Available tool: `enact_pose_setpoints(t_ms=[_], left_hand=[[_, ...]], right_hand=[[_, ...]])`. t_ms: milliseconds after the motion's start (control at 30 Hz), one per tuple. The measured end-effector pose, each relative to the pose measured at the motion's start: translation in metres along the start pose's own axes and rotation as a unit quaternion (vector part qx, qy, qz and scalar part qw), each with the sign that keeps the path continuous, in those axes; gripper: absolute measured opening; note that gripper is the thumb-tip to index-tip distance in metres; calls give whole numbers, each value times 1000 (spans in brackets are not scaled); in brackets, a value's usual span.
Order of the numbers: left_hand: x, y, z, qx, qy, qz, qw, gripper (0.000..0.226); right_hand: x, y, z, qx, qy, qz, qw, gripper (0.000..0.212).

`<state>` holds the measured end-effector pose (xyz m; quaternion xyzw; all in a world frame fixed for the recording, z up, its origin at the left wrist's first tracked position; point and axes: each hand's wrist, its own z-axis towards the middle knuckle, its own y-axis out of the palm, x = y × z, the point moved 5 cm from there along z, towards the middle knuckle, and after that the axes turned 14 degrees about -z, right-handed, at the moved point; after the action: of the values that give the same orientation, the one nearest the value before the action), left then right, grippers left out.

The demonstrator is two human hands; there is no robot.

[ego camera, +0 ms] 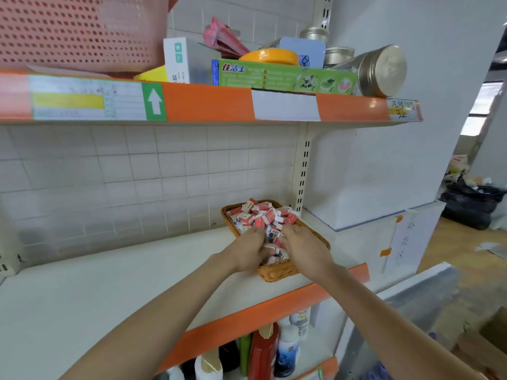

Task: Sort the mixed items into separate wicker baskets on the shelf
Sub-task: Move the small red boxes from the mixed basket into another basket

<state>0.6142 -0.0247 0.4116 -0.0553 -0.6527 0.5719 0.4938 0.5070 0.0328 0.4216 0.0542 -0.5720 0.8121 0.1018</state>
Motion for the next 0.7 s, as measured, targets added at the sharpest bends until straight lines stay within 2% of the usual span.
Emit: enact_pose_setpoints(t_ms=[100,367,533,700], left_hand=[[-3,-13,-15,65,9,-30,997,29],[-43,-48,-67,161,-44,-41,985,28],[-75,-73,-113,180,-80,-24,980,27],[-116,-112,-177,209,-117,-4,971,28]], right_hand=[[-15,-4,-1,27,-1,14,1000,28],[-78,-18,-3,35,-61,96,993,33],[-128,-21,6,28,-84,144,986,31],[-209,-28,9,21,-132,161,978,36]])
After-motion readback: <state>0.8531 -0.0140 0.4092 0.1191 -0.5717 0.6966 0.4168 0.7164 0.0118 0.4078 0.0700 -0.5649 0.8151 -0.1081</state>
